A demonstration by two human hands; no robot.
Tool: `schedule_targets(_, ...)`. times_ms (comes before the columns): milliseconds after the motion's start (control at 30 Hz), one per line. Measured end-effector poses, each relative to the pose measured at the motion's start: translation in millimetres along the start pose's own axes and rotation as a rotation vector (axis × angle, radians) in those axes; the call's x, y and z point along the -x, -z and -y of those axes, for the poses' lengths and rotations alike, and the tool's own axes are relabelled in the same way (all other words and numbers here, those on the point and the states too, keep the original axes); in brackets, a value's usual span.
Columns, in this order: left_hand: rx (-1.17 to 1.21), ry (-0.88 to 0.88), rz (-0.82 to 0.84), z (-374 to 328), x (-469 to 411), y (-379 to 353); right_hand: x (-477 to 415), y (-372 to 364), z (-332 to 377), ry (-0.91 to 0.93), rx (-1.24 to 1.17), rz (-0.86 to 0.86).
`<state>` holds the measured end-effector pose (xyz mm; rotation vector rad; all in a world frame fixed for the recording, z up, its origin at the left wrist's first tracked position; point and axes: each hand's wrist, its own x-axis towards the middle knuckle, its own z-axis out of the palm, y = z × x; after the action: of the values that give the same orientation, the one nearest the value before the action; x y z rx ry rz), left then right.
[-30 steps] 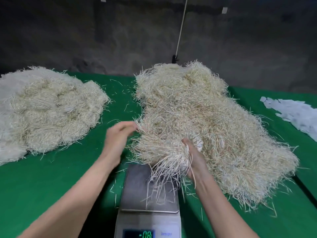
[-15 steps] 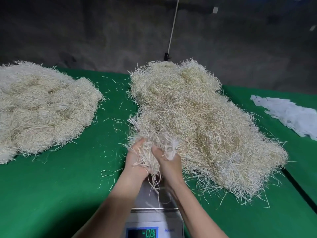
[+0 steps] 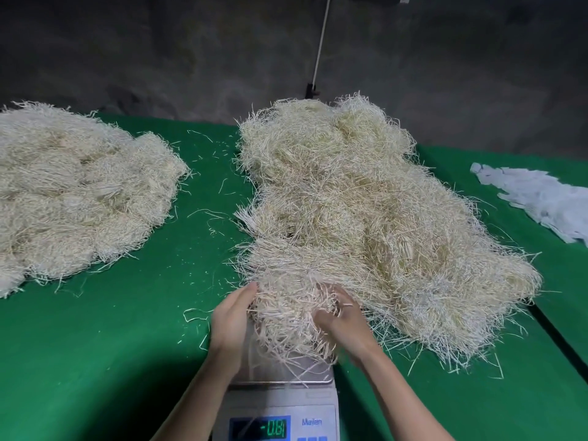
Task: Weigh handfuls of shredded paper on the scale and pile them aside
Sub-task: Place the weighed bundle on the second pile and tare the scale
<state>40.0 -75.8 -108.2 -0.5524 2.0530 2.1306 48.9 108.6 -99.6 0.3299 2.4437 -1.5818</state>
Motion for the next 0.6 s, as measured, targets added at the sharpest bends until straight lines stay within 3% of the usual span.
schedule_targets(67, -0.106, -0.078, -0.112, 7, -3, 12, -2, -3, -5, -0.008, 0.033, 0.06)
schedule_targets(233, -0.202, -0.335, -0.08, 20, 2, 18, -3, -7, -12, 0.014, 0.042, 0.123)
schedule_targets(400, -0.35, -0.414, -0.046, 22, 4, 12, -8, -18, -11, 0.054, 0.102, 0.15)
schedule_targets(467, -0.539, -0.408, -0.002, 22, 5, 6, -11, -20, -11, 0.084, 0.187, 0.098)
schedule_targets(533, -0.752, -0.408, -0.051, 21, 3, 6, -12, -18, -14, 0.116, 0.244, 0.038)
schedule_targets(600, -0.813, -0.404, -0.111, 18, 4, 10, -12, -15, -15, 0.133, 0.281, 0.02)
